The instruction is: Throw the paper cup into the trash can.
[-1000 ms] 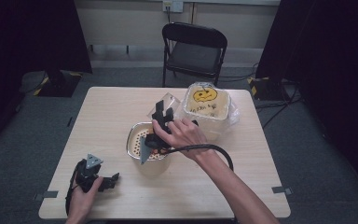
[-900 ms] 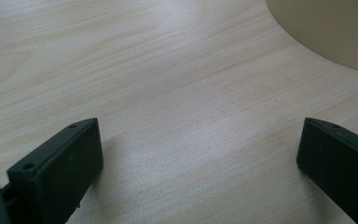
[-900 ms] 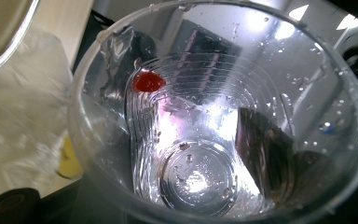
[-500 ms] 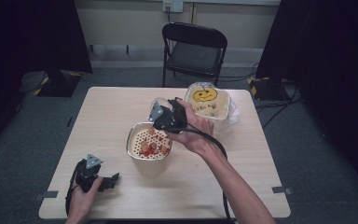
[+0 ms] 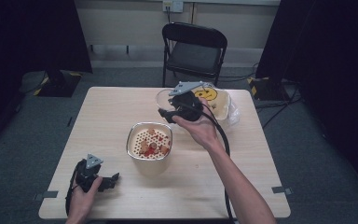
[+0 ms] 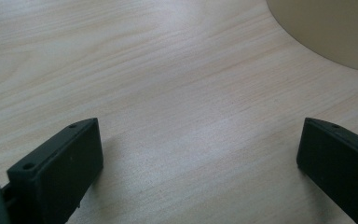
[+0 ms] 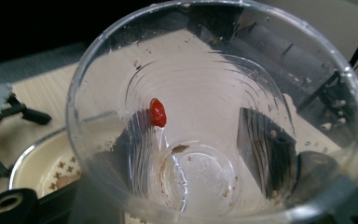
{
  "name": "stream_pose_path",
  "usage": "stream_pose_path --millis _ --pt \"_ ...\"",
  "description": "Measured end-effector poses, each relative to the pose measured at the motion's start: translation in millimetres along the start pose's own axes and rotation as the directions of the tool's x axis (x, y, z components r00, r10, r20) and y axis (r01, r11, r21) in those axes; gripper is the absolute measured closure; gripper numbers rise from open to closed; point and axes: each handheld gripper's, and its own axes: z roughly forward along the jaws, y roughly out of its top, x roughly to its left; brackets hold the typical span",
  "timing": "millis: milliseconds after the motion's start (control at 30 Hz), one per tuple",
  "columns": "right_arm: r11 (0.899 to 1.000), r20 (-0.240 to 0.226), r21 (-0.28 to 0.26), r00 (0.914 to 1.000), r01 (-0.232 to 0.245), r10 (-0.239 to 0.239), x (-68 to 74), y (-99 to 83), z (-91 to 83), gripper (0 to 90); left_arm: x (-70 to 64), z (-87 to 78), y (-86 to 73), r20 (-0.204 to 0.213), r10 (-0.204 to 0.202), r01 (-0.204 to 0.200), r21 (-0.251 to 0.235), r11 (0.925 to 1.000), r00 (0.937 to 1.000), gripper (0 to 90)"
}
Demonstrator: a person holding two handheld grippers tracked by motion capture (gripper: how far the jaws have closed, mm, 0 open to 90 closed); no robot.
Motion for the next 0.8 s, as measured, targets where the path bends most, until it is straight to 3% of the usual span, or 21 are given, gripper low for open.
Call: stream_pose_path --millis 300,533,800 --pt "0.994 0.028 -0.070 0.9956 -0.087 0.089 -32.3 0.8 -17.0 47.0 0.0 0.0 0.0 0.000 0.001 -0.001 0.000 1.0000 1.0000 0.0" --pt "0.986 0.085 -0.096 0.9860 -0.135 0.143 -58.0 0.6 -33.2 46.9 0.0 0.0 0.0 0.000 0.000 0.000 0.000 1.0000 1.0000 0.0" --pt "0.972 0.165 -0.094 0.9596 -0.215 0.228 -95.1 -6.8 -39.3 46.1 0.0 0.1 0.0 0.001 -0.001 0.001 0.000 1.0000 1.0000 0.0"
